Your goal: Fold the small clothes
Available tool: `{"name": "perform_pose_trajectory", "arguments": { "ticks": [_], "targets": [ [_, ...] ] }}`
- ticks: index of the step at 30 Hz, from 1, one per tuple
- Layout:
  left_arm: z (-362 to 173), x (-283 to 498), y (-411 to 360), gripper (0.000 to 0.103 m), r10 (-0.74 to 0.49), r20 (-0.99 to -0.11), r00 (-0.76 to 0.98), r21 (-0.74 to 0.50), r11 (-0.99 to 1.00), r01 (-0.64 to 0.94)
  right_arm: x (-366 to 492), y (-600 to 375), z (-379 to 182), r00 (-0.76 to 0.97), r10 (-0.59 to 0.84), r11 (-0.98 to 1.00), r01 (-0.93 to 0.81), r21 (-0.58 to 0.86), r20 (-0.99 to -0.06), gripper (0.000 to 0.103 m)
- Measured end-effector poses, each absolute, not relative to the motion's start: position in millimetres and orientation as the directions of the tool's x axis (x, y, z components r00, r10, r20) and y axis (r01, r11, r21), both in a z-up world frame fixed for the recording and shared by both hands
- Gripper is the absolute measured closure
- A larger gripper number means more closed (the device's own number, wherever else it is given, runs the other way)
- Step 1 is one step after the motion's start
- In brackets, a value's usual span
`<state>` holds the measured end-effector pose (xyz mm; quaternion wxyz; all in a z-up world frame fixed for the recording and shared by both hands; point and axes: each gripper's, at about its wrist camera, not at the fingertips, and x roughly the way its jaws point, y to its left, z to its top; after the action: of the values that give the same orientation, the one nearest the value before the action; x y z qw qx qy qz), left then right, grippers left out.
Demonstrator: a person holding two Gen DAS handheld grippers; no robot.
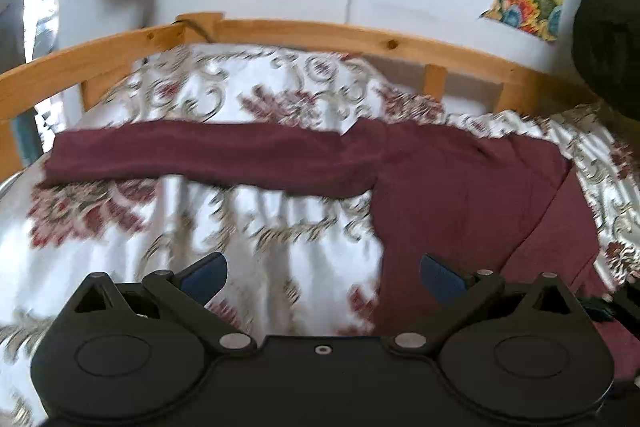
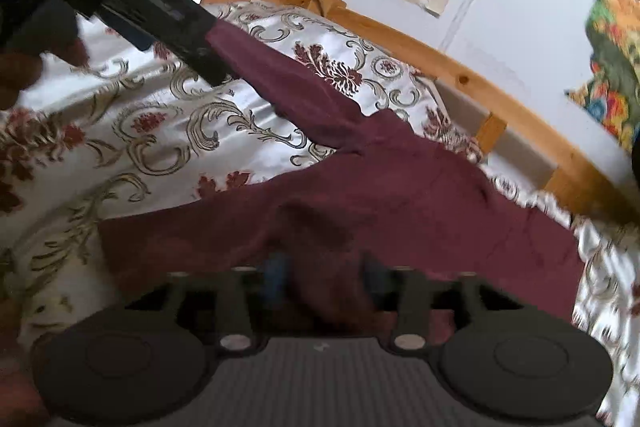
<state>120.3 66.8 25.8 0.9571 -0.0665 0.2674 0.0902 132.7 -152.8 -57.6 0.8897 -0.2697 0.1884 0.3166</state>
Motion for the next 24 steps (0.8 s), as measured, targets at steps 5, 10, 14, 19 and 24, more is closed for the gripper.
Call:
{"name": "perform_pose_trajectory", "arguments": {
  "ticks": [5, 10, 14, 19, 24],
  "targets": [
    [20, 157, 52, 0.001, 0.028, -0.507, 0.861, -0.106, 0.99, -0.095, 143, -196, -44, 0.766, 0.398, 0.752, -0.588, -0.299, -0.506, 0.02],
    [-10, 188, 20, 0.001, -0.084, -0.58, 0.81, -0.103, 0.994, 0.029, 196, -248, -52, 0.863, 0.164, 0.878, -0.349, -0.328, -0.478, 0.012],
    [-35, 194, -4, 0.001, -0.083, -0.641, 0.763, -0.006, 0.995, 0.103, 250, -288, -58, 0.859, 0.074, 0.936, -0.235, -0.261, -0.507, 0.019],
    [-58, 195, -7, 0.001, -0.073, -0.703, 0.708, 0.008, 0.994, 0.111, 305, -324, -60, 0.848, 0.077, 0.983, -0.153, -0.103, -0.524, 0.028],
    [-69, 196, 3, 0.001, -0.092, -0.728, 0.679, -0.061, 0.996, 0.069, 338, -337, -69, 0.795, 0.175, 0.98, -0.198, 0.023, -0.581, 0.085]
  ]
}}
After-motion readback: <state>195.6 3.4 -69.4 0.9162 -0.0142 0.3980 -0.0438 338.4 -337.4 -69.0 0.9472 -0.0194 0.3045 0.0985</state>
